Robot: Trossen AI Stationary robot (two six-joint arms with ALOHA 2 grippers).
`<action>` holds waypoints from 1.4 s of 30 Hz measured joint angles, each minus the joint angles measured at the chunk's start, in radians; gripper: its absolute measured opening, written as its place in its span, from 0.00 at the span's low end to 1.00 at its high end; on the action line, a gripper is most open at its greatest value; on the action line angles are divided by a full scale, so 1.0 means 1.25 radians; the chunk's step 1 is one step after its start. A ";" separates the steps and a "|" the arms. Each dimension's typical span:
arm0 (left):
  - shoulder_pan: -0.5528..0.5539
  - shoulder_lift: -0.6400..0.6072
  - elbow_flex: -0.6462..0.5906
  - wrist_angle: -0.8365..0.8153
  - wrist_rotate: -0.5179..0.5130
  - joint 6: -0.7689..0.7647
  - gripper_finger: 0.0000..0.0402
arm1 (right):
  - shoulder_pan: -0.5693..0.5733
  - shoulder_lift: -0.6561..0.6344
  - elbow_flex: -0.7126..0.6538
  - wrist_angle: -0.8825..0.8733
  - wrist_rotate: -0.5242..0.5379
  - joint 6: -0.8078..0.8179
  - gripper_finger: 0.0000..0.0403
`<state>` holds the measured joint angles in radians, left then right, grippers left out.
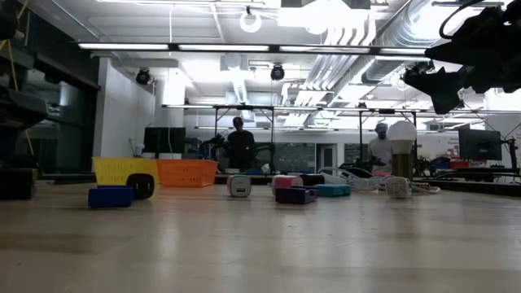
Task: Pick & Place Office items
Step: Put the white digital clock into the yellow basket
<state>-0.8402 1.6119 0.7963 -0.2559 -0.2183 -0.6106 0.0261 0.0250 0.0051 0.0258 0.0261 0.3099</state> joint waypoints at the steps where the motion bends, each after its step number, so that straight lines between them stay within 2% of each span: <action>1: 0.000 0.000 0.000 0.001 0.000 0.000 0.51 | 0.000 0.000 0.000 0.000 0.000 0.000 0.64; 6: 0.000 0.000 0.000 0.002 -0.001 0.000 0.49 | 0.000 0.000 0.000 0.000 0.000 0.000 0.64; 14: 0.000 0.000 0.000 0.003 -0.003 0.000 0.39 | 0.000 0.000 0.000 0.000 0.000 0.000 0.64; 31: 0.000 -0.004 -0.001 0.002 -0.015 -0.012 0.38 | 0.000 0.000 0.000 0.000 0.000 0.000 0.64; 37: 0.023 -0.061 -0.001 -0.015 -0.032 -0.041 0.38 | 0.000 0.000 0.000 0.000 0.000 0.000 0.64; 42: 0.072 -0.143 -0.001 -0.092 -0.074 -0.077 0.39 | 0.000 0.000 0.000 0.000 0.000 0.000 0.64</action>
<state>-0.7502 1.4329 0.7952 -0.3706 -0.3107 -0.7074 0.0265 0.0253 0.0052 0.0261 0.0258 0.3099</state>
